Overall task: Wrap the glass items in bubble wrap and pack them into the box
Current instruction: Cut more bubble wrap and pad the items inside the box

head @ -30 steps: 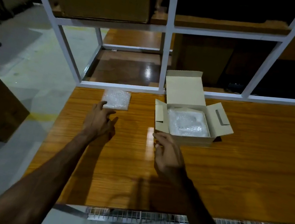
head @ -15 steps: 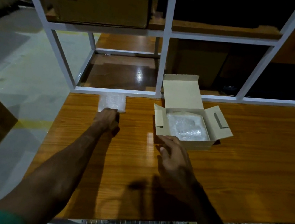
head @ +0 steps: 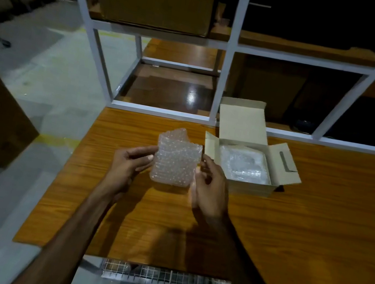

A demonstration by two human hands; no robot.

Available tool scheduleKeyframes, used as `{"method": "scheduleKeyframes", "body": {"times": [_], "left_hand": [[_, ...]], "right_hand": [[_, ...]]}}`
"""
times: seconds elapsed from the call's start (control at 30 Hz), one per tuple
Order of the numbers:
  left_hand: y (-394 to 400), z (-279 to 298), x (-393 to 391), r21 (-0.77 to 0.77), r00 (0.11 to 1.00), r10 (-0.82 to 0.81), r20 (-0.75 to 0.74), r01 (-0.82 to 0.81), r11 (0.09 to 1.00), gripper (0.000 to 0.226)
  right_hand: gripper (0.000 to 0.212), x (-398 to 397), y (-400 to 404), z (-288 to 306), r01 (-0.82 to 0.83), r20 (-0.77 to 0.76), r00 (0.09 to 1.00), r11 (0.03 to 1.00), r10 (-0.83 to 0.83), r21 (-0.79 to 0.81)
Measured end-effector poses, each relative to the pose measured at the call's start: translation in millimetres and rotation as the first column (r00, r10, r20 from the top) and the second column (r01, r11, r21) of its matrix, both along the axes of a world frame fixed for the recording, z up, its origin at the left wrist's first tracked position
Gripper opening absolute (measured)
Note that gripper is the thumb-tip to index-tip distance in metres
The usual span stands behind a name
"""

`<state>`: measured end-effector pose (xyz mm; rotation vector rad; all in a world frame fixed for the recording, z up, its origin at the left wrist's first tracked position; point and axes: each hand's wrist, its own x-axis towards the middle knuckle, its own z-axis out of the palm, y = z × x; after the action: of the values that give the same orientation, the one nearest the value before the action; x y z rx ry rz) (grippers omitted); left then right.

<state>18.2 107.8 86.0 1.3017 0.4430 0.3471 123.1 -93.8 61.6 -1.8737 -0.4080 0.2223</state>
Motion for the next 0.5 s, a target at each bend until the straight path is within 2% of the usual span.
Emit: {"method": "scheduleKeyframes", "body": {"times": [0.07, 0.1, 0.13, 0.17, 0.23, 0.33, 0.43, 0.5], "left_hand": [[0, 1, -15, -0.222, 0.999, -0.003, 0.039, 0.012, 0.975, 0.037], [0, -1, -21, -0.293, 0.999, -0.004, 0.050, 0.019, 0.956, 0.038], [-1, -4, -27, -0.336, 0.999, 0.001, 0.052, 0.017, 0.942, 0.038], [-3, -7, -32, -0.365, 0.998, 0.008, 0.055, 0.013, 0.931, 0.037], [-8, -11, -37, -0.385, 0.998, 0.023, 0.056, 0.001, 0.923, 0.036], [-20, -13, -37, -0.242, 0.997, 0.069, -0.038, -0.076, 0.967, 0.030], [-40, -20, -33, 0.035, 0.969, 0.185, -0.164, -0.182, 0.983, 0.024], [-60, -25, -29, 0.240, 0.943, 0.282, -0.174, -0.237, 0.941, 0.031]], "right_hand": [[0.072, -3, 6, 5, -0.057, -0.199, 0.975, 0.979, 0.097, 0.197], [0.085, -4, 9, 7, -0.084, -0.312, 0.933, 0.951, 0.180, 0.297], [0.088, -6, 10, 7, -0.118, -0.387, 0.879, 0.914, 0.278, 0.388], [0.083, -8, 11, 7, -0.155, -0.410, 0.841, 0.883, 0.353, 0.442], [0.057, -15, 11, 8, -0.197, -0.390, 0.841, 0.883, 0.376, 0.426], [0.044, -18, 3, -1, -0.194, -0.367, 0.865, 0.902, 0.342, 0.385], [0.040, -20, -6, -5, -0.173, -0.354, 0.883, 0.916, 0.307, 0.362], [0.035, -24, -9, -7, -0.140, -0.289, 0.934, 0.958, 0.211, 0.250]]}}
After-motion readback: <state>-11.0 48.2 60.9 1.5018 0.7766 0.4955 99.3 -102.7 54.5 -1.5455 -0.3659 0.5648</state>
